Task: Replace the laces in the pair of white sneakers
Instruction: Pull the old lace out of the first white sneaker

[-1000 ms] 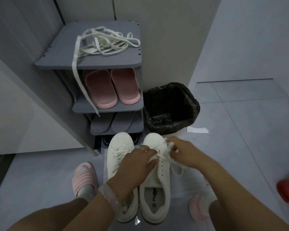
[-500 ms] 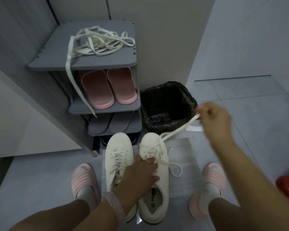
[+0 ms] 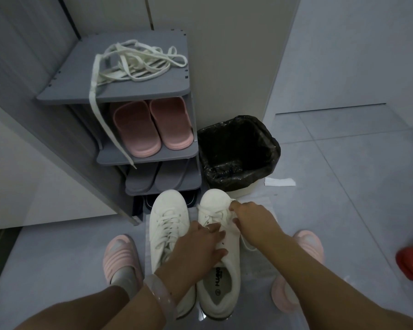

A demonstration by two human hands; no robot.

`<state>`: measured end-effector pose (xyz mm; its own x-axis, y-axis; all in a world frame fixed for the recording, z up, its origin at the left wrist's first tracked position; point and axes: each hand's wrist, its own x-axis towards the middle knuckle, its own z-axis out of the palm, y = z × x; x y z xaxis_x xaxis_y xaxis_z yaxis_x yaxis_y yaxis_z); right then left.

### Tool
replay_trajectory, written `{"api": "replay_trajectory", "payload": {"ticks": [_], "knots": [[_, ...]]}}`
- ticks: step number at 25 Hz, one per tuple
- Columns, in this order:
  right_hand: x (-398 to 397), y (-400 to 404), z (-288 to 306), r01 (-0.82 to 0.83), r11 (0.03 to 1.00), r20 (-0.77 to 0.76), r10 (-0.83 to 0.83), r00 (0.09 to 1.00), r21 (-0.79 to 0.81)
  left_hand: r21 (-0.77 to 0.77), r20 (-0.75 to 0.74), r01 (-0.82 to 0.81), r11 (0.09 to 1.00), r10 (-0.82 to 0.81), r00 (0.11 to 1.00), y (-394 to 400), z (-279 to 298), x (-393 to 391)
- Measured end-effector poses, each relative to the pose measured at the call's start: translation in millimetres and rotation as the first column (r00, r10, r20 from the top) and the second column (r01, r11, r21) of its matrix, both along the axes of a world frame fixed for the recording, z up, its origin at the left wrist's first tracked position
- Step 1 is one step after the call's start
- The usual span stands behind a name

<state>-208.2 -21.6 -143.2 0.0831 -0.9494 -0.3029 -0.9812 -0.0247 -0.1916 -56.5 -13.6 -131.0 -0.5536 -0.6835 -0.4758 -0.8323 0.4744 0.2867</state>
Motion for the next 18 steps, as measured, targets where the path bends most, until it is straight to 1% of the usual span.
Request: {"api": "replay_trajectory", "payload": {"ticks": [4, 8, 10, 13, 14, 15, 16, 17, 18], "knots": [[0.6, -0.6, -2.7, -0.043, 0.999, -0.013, 0.043, 0.999, -0.003, -0.004, -0.013, 0.001, 1.000, -0.001, 1.000, -1.7, -1.5, 2.3], [1.2, -0.6, -0.4, 0.002, 1.000, -0.077, -0.004, 0.997, -0.018, -0.058, 0.045, 0.039, 0.998, -0.036, 0.998, 0.5, -3.6, 0.7], [-1.2, -2.7, 1.7, 0.009, 1.000, -0.086, -0.010, 0.996, -0.005, -0.045, 0.070, 0.053, 0.998, -0.050, 0.996, 0.6, -5.4, 0.8], [0.2, -0.1, 8.6, -0.025, 1.000, -0.128, 0.027, 0.991, 0.019, -0.011, 0.047, 0.087, 0.996, -0.086, 0.995, -2.1, -11.5, 3.4], [0.9, 0.8, 13.1, -0.027, 1.000, -0.132, 0.026, 0.991, -0.005, -0.011, 0.041, 0.092, 0.996, -0.092, 0.995, -2.7, -13.4, 4.0], [-1.7, -0.8, 18.7, 0.019, 0.998, -0.100, -0.025, 0.995, -0.067, -0.007, 0.039, 0.088, 0.996, -0.088, 0.995, -2.5, -14.6, 4.0], [-8.2, -4.4, 25.9, 0.130, 0.976, 0.004, -0.132, 0.991, -0.177, -0.001, 0.041, 0.081, 0.997, -0.081, 0.996, -1.9, -14.8, 3.4], [-19.0, -9.0, 34.4, 0.312, 0.901, 0.178, -0.268, 0.947, -0.301, 0.005, 0.042, 0.077, 0.997, -0.077, 0.996, -0.6, -14.3, 2.7], [-33.6, -14.1, 45.7, 0.519, 0.762, 0.368, -0.389, 0.845, -0.387, 0.010, 0.038, 0.074, 0.997, -0.074, 0.997, 0.6, -13.5, 2.5]]}}
